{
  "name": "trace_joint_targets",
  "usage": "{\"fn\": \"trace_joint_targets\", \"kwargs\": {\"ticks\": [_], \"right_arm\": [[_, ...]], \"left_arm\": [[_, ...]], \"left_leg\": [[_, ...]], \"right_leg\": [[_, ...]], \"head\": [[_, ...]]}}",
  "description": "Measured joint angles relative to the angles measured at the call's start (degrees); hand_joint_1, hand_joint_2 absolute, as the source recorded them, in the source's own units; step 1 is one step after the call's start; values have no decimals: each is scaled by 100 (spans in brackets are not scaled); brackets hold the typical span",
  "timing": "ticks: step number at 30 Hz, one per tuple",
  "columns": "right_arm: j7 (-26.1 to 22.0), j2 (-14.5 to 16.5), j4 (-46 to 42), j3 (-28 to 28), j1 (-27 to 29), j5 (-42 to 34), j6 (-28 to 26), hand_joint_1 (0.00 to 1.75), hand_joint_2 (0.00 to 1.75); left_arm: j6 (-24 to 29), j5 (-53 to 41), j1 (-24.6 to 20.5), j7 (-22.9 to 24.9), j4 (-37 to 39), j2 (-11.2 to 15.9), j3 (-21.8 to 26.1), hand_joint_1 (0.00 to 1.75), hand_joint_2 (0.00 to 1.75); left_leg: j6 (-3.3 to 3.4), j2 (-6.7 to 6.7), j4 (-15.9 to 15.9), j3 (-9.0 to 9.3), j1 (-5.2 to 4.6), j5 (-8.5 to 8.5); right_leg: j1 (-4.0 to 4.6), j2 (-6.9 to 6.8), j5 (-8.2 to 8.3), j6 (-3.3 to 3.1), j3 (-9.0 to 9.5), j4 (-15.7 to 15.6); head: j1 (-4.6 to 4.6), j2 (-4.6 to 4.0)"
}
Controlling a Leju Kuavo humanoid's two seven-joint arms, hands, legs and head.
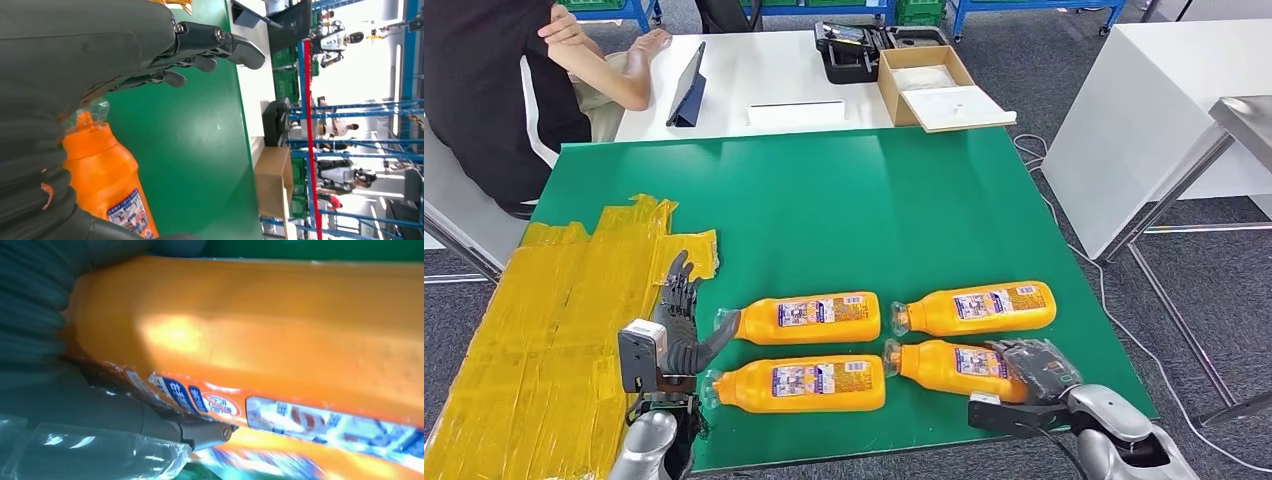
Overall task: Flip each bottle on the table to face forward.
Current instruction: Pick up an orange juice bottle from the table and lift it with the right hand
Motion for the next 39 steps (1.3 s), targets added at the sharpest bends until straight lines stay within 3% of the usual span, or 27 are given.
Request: {"fn": "trace_joint_targets", "kwargs": {"ticks": [4, 9, 17, 22, 30, 39], "right_arm": [[93, 412, -405, -50, 154, 541, -567, 175, 175], [868, 917, -886, -237, 250, 1263, -1397, 175, 175], [1090, 1544, -1448, -684, 461, 847, -2416, 175, 175], [836, 1893, -1706, -1011, 489, 109, -3144, 175, 175], [328, 2263, -1627, -1103, 292, -699, -3296, 175, 175], [-333, 2671, -772, -773, -178, -1522, -3532, 175, 175]], "left_arm": [[48, -58, 60, -19, -1, -12, 38, 0, 175], [97, -206, 224, 42, -50, -87, 115, 0, 175], [109, -307, 308, 140, -69, -186, 165, 0, 175], [113, -330, 303, 170, -63, -255, 202, 0, 175], [39, -375, 231, 203, -20, -302, 220, 0, 175], [-273, -540, 70, 326, -165, -334, -140, 0, 175]], "left_leg": [[-1, -57, 1, -60, -1, 36], [-6, -106, 3, -129, -1, 52], [-6, -125, 2, -186, -4, 51], [-6, -131, 2, -192, -8, 52], [-5, -135, 2, -193, -11, 53], [-6, -136, 2, -196, -10, 56]], "right_leg": [[-1, -53, 2, -3, -48, 9], [-2, -107, 0, -4, -112, 14], [-4, -121, -3, -6, -163, 14], [-10, -122, -3, -6, -167, 14], [-15, -124, -3, -6, -169, 15], [-15, -125, -3, -6, -170, 17]], "head": [[-4, 0], [-3, 0], [-3, 0], [-3, 0], [-3, 0], [-2, 0]]}}
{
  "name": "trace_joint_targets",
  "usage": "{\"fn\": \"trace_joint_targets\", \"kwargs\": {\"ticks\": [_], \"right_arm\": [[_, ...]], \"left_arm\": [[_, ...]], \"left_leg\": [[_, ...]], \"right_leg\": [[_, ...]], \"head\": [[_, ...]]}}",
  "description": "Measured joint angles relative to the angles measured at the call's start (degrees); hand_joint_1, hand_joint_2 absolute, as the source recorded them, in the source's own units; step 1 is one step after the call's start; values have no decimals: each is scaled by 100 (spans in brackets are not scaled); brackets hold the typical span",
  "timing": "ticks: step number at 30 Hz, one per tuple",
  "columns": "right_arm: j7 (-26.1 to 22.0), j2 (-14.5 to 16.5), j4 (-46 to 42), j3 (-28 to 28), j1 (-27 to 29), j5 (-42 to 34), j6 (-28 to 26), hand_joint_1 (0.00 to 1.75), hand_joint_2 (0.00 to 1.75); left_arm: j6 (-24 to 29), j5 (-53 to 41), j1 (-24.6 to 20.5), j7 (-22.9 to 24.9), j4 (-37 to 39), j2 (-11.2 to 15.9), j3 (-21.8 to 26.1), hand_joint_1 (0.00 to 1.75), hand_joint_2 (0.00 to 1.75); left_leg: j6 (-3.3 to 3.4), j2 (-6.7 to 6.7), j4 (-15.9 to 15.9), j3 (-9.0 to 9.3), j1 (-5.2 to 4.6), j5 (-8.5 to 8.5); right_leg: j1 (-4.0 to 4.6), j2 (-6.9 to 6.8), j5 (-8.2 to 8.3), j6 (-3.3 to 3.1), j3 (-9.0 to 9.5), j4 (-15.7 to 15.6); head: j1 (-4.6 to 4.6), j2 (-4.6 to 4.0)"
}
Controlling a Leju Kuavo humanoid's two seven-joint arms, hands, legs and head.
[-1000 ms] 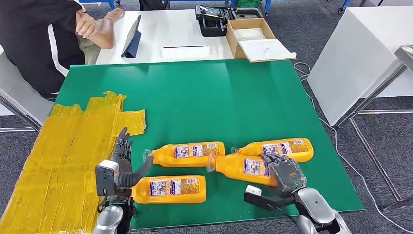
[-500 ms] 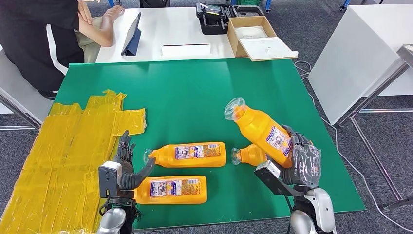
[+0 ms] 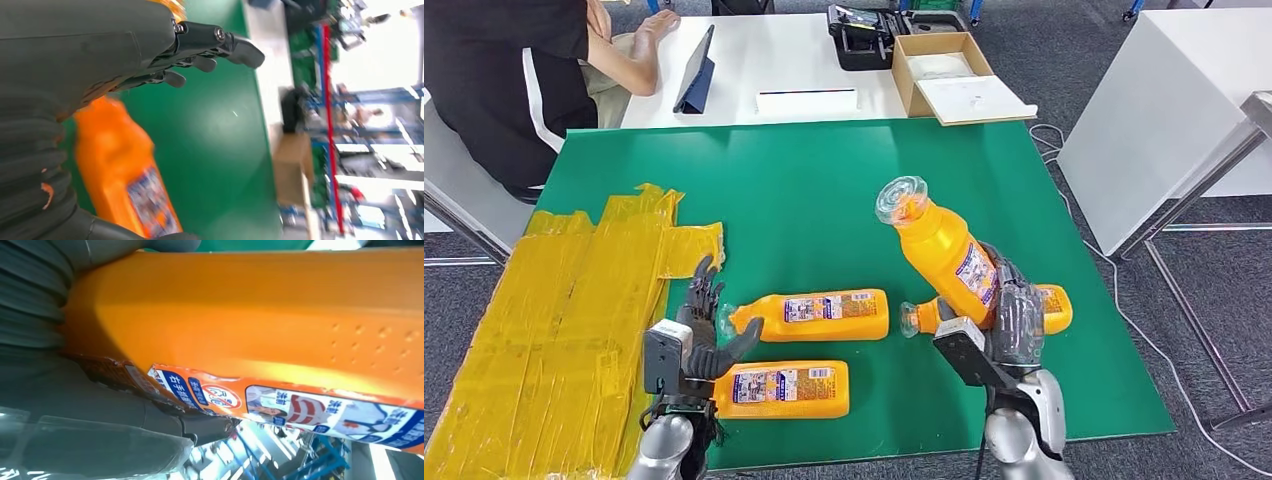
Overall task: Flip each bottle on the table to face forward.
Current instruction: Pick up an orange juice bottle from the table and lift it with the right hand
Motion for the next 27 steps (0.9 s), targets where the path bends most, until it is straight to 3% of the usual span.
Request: {"fn": "trace_joint_targets", "kwargs": {"ticks": [9, 27], "right_arm": [[-981, 443, 935, 595, -650, -1037, -122, 175, 175], [-1289, 782, 1720, 1132, -1337, -1634, 52, 175, 175]], "left_arm": [[-305, 79, -498, 473, -620, 21, -885, 0, 175], [-449, 129, -1375, 947, -852, 46, -1688, 0, 175]], "left_leg": [[0, -4, 0, -1, 0, 4], [-7, -7, 1, -3, -1, 10]], "right_leg": [[-1, -2, 1, 0, 1, 3], [-3, -3, 2, 0, -1, 4]], "head": [[-2, 0], [-1, 0]]}}
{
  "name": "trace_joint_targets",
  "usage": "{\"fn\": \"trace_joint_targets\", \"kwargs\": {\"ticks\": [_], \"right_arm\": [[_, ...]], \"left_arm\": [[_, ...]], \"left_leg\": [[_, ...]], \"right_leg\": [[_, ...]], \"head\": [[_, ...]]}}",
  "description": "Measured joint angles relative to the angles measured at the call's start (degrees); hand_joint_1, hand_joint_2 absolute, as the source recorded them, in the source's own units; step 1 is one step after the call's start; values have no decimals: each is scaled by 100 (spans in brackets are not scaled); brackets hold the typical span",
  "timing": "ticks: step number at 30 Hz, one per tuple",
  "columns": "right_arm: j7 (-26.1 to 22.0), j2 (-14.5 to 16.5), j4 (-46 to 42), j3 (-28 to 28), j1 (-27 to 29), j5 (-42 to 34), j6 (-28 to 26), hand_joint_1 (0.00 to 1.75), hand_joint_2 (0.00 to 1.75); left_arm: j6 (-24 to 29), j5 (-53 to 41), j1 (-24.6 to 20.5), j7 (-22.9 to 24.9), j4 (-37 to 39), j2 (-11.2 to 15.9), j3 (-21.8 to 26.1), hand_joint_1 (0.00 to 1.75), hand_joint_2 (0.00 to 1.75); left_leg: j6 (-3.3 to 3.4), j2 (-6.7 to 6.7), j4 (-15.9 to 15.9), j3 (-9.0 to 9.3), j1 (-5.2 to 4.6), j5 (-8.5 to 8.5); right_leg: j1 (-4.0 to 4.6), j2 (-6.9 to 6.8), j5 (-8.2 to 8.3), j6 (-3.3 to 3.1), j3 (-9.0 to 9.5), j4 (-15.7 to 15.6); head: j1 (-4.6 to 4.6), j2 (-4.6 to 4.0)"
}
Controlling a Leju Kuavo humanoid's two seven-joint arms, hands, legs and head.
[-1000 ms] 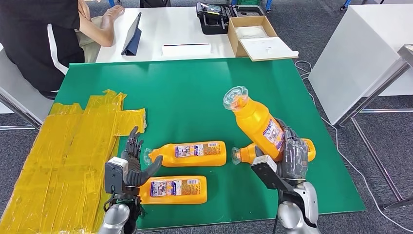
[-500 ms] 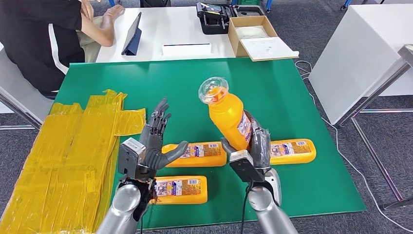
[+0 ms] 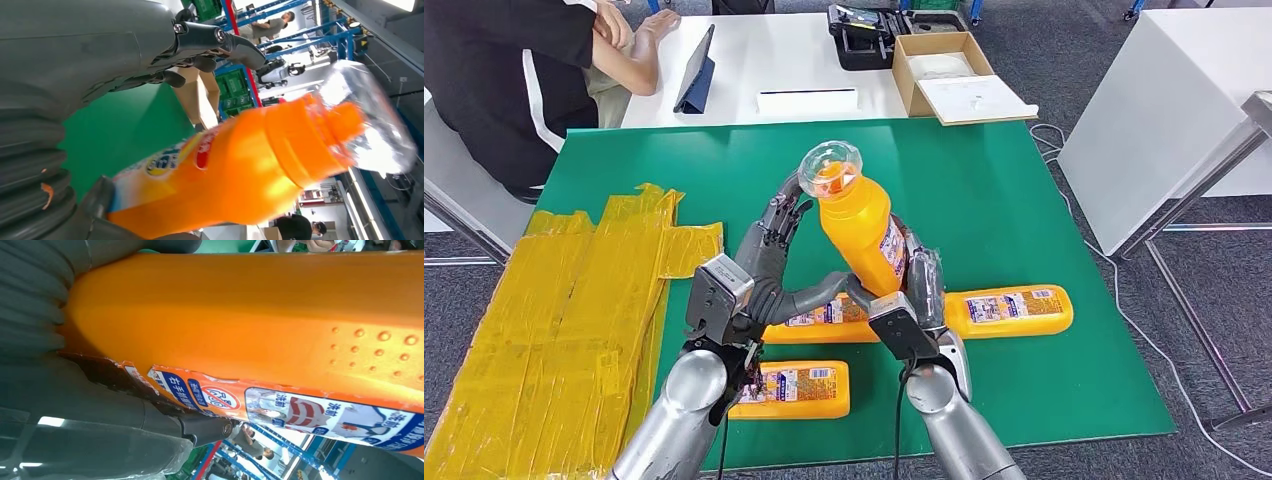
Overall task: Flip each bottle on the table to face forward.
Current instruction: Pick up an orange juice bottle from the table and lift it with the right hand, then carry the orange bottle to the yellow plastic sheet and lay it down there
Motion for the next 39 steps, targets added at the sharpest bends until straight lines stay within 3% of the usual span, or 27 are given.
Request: {"fn": "trace_joint_targets", "kwargs": {"ticks": [18, 28, 39], "right_arm": [[-141, 108, 449, 402, -103, 20, 450, 175, 175], [-139, 102, 917, 700, -335, 503, 888, 175, 175], [-139, 89, 1031, 758, -435, 539, 946, 175, 175]], "left_arm": [[5, 288, -343, 21, 202, -11, -343, 0, 175], [14, 488, -372, -53, 393, -7, -255, 0, 175], [14, 519, -346, -52, 393, -7, -193, 0, 175]], "left_leg": [[0, 0, 0, -1, 0, 0], [0, 1, 0, -2, 0, 0], [-1, 1, 1, -3, -1, 0]], "right_leg": [[0, 0, 0, 0, -2, 0], [-1, 0, 0, 0, -3, 0], [-2, 0, 0, 0, -4, 0]], "head": [[-1, 0], [-1, 0], [-1, 0]]}}
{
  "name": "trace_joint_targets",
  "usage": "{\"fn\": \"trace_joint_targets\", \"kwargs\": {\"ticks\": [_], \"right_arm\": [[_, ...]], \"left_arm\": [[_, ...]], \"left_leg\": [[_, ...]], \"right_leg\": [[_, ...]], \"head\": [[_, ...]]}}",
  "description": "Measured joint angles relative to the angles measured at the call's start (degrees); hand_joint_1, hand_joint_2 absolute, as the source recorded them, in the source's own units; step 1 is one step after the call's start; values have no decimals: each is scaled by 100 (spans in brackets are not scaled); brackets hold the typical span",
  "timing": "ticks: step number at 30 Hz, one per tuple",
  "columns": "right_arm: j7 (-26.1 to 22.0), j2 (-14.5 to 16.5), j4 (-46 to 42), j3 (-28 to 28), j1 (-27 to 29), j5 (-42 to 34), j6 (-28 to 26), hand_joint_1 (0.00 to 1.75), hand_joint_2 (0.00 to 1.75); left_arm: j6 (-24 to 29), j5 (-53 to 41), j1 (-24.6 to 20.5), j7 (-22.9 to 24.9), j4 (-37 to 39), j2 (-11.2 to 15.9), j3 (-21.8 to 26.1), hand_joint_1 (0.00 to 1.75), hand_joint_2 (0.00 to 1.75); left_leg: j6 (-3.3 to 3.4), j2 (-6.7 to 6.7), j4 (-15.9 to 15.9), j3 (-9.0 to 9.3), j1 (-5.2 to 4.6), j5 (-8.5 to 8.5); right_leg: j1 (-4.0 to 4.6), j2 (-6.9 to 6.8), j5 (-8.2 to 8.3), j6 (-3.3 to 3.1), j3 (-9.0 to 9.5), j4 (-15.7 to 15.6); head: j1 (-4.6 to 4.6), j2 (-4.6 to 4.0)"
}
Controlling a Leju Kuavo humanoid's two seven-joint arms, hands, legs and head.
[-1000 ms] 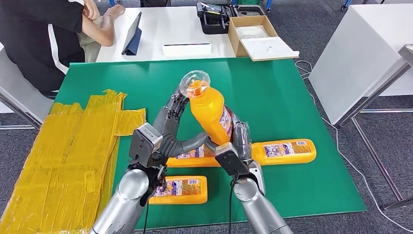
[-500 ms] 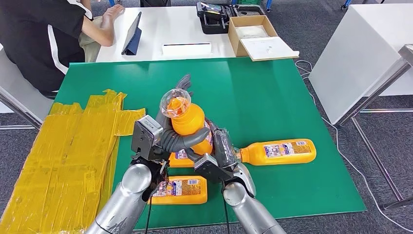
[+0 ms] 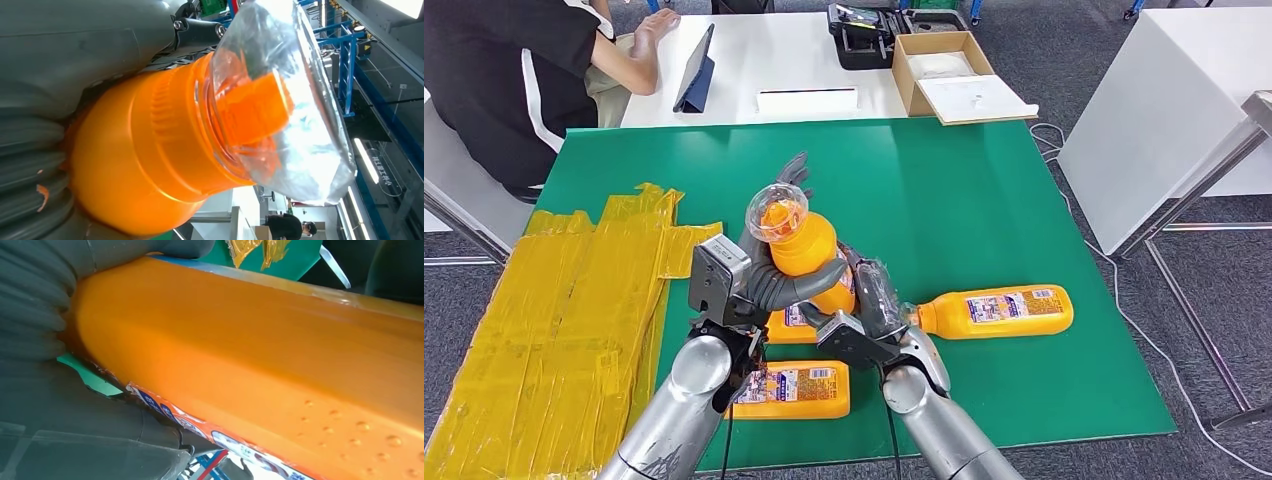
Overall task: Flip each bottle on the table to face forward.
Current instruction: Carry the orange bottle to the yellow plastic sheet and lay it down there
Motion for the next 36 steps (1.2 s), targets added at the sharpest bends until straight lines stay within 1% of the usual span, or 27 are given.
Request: {"fn": "trace_joint_targets", "kwargs": {"ticks": [8, 9, 10, 12, 13, 14, 36], "right_arm": [[-9, -1, 26, 11, -23, 14, 43, 175, 175], [-15, -1, 28, 12, -22, 17, 40, 175, 175], [-22, -1, 29, 13, -20, 17, 37, 175, 175], [-42, -1, 32, 13, -14, 16, 29, 175, 175], [-58, 0, 33, 13, -12, 10, 25, 175, 175], [-76, 1, 35, 13, -10, 0, 20, 175, 175], [-292, 30, 110, 77, -3, -259, -34, 175, 175]], "left_arm": [[5, 18, 23, 16, 0, 14, 20, 0, 175], [8, 20, 30, 16, 0, 15, 22, 7, 175], [11, 22, 38, 16, 0, 15, 25, 47, 175], [20, 26, 54, 16, 0, 15, 27, 134, 175], [25, 26, 61, 15, 0, 15, 27, 171, 175], [29, 26, 66, 14, -1, 15, 27, 175, 175], [99, 15, 162, -60, -107, 19, 90, 175, 175]], "left_leg": [[0, 0, 0, 0, 0, 0], [0, 0, 0, 0, 0, 0], [0, 0, 0, 0, 0, 0], [0, 0, 0, 0, 0, 0], [0, 0, 0, 0, 0, 0], [0, 0, 0, 0, 0, 0], [0, 0, 0, -1, 0, 0]], "right_leg": [[0, 0, 0, 0, 0, 0], [0, 0, 0, 0, 0, 0], [0, 0, 0, 0, 0, 0], [0, 0, 0, 0, 0, 1], [0, 0, 0, 0, 0, 1], [0, 0, 0, 0, 0, 0], [0, 0, 0, 0, 1, 2]], "head": [[0, 0], [0, 0], [0, 0], [0, 0], [0, 0], [0, 0], [0, 0]]}}
